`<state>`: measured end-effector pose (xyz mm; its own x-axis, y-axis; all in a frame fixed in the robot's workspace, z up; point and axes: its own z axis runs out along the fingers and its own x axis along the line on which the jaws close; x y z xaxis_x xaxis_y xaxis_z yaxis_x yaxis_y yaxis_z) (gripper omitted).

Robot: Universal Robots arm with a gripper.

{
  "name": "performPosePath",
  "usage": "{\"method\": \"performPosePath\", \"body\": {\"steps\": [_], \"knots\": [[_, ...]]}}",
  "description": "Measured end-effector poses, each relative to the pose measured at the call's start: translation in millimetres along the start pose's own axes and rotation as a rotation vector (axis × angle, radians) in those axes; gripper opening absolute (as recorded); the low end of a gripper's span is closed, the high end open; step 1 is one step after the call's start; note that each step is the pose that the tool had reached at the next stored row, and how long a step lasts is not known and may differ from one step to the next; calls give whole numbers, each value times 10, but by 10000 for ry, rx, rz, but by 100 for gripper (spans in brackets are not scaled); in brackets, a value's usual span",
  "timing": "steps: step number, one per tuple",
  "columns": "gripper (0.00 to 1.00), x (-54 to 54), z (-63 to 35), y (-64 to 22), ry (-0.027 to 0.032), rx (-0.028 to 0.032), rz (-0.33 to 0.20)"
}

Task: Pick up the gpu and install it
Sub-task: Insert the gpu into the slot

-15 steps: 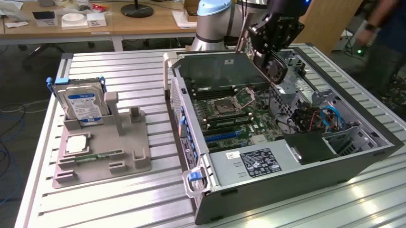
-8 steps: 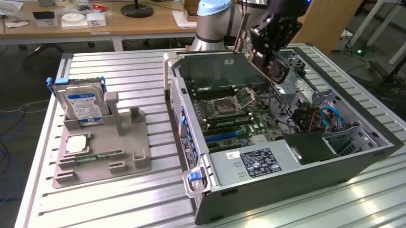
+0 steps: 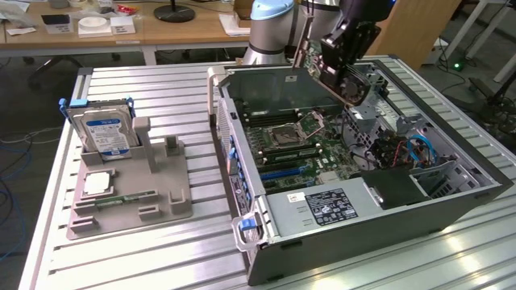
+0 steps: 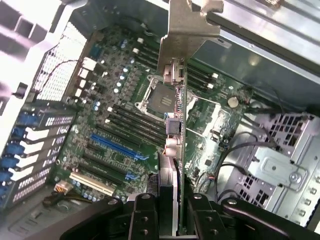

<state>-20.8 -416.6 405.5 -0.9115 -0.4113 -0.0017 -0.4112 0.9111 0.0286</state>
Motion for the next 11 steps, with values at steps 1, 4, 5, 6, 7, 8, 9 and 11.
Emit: {"method": "performPosePath", "body": {"steps": [1,4,5,6,7,8,9,11], "knots": [[27,0,0,0,5,0,-157],[27,0,0,0,18,-1,-628],[27,0,0,0,23,-1,-799],[27,0,0,0,28,-1,-966],[27,0,0,0,33,-1,-1132],[27,0,0,0,38,-1,-1304],[27,0,0,0,44,0,-1481],[27,0,0,0,53,0,-1825]]}}
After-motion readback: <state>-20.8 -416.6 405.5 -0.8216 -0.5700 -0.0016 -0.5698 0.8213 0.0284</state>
